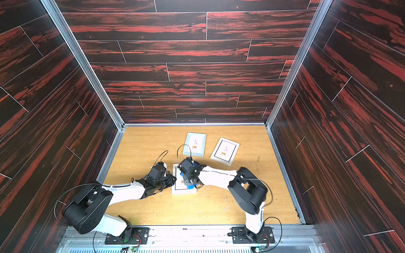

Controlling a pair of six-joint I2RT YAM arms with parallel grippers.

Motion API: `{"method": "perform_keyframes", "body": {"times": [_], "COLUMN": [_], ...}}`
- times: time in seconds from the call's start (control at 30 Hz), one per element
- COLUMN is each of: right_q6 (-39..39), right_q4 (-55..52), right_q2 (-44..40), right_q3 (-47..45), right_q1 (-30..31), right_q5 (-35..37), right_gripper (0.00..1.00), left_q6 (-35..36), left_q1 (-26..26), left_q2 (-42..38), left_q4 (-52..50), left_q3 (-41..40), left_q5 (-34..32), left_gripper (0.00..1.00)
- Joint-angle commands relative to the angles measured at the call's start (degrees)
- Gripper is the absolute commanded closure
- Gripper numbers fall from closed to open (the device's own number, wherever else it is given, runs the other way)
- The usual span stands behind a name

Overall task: Wipe the picture frame with a cloth
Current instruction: Wipe the dirt from the picture frame.

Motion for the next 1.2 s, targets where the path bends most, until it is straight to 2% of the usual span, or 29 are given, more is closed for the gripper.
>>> {"method": "perform_keyframes", "body": {"times": [0.0, 0.13, 0.27, 0.43, 0.57, 0.67, 0.77, 0.9, 1.0, 1.17], "right_q6": [4.52, 5.0, 5.39, 7.35, 9.35, 9.16, 8.47, 7.83, 7.56, 9.49], "right_q4": [-2.64, -4.26, -5.02, -0.27, -4.15, -3.38, -1.36, 1.23, 1.78, -2.74], "right_q2": [-2.55, 0.86, 2.35, 3.82, -0.37, -4.63, -4.41, 1.02, 4.17, 1.38], "right_q3": [-4.7, 0.2, 4.78, 3.2, -2.21, -6.66, -5.53, 1.17, 4.43, 0.07], "right_q1": [2.37, 2.29, 4.59, 6.69, 5.19, 2.76, 3.71, 7.93, 8.81, 6.0], "right_q5": [-1.51, 1.93, 1.31, -9.43, -2.73, -1.25, -2.99, -6.27, -8.4, -1.52], "right_gripper": [1.0, 1.0, 1.0, 1.0, 1.0, 1.0, 1.0, 1.0, 1.0, 1.0], "left_q6": [-2.33, -2.68, -3.03, -3.92, -4.48, -4.7, -4.6, -4.44, -4.57, -5.12], "left_q1": [0.79, 0.75, 0.71, 0.64, 0.42, 0.27, 0.05, -0.41, -0.44, -0.52], "left_q2": [3.89, 3.4, 1.73, 0.51, -0.53, -0.79, -0.02, 0.71, 0.23, -0.54], "left_q4": [-12.48, -11.45, -11.47, -10.73, -10.1, -9.76, -9.85, -9.58, -9.58, -9.14], "left_q3": [-3.33, -4.52, -5.48, -5.95, -6.93, -7.36, -6.83, -6.47, -6.81, -7.79], "left_q5": [-5.15, -4.67, -5.08, -5.37, -5.72, -5.74, -5.59, -5.23, -5.41, -5.9], "left_gripper": [0.74, 0.74, 0.74, 0.74, 0.74, 0.74, 0.74, 0.74, 0.74, 0.74]}}
